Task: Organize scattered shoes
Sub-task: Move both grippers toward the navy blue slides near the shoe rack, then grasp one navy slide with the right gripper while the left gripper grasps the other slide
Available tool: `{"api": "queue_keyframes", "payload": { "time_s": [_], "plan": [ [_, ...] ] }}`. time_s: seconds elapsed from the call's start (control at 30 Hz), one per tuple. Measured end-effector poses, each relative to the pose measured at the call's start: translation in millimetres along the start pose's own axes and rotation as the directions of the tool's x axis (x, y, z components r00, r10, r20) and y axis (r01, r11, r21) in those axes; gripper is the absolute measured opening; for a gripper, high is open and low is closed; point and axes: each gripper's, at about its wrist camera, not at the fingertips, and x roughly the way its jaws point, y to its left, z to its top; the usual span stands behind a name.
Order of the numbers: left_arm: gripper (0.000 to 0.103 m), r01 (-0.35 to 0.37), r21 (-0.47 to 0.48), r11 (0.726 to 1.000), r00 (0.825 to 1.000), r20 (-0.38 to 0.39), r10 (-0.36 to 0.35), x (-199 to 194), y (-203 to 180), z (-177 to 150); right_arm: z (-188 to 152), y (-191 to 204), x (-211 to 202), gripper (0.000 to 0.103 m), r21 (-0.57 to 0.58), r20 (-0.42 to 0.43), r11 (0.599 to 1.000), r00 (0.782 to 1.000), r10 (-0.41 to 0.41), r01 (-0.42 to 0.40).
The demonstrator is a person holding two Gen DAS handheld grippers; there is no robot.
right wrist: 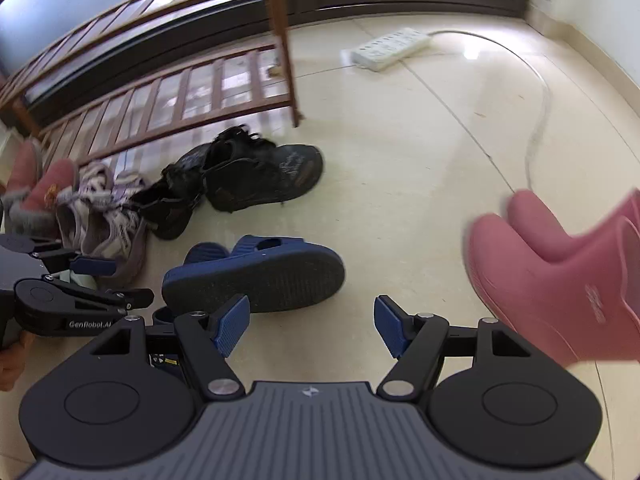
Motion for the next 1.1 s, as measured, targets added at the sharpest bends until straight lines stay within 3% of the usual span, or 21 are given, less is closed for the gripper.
{"api": "queue_keyframes", "payload": {
  "time_s": [0.27, 0.4, 0.63, 0.8, 0.93, 1.1],
  "plan": [
    [0.061, -0.006, -0.036, 0.999, 1.000, 0.013, 0.006, 6, 7, -40, -2, 17, 30, 0.075, -0.055, 0.017, 0.997, 0.999, 0.048, -0.047],
    [0.061, 0.017, -0.145, 0.989, 1.000, 0.001, -0.017, 10, 14, -61, -11, 36, 37, 0.075, -0.150, 0.009, 0.987, 0.998, 0.062, -0.060],
    [0.061, -0.028, -0.258, 0.966, 0.999, 0.018, 0.033, -22, 18, -77, -8, 52, 37, 0.075, -0.210, 0.039, 0.973, 0.994, 0.103, -0.093],
    [0.061, -0.052, -0.205, 0.977, 0.996, 0.058, 0.065, -32, 18, -77, -3, 60, 41, 0.075, -0.215, 0.041, 0.971, 0.992, 0.120, -0.109],
    [0.061, 0.008, -0.194, 0.981, 0.999, 0.038, 0.000, -18, 18, -72, 1, 60, 49, 0.075, -0.191, 0.054, 0.976, 0.992, 0.117, -0.105],
    [0.061, 0.032, -0.194, 0.980, 0.999, 0.022, -0.029, -4, 16, -70, 9, 66, 64, 0.075, -0.196, 0.069, 0.976, 0.992, 0.106, -0.091]
  ]
}}
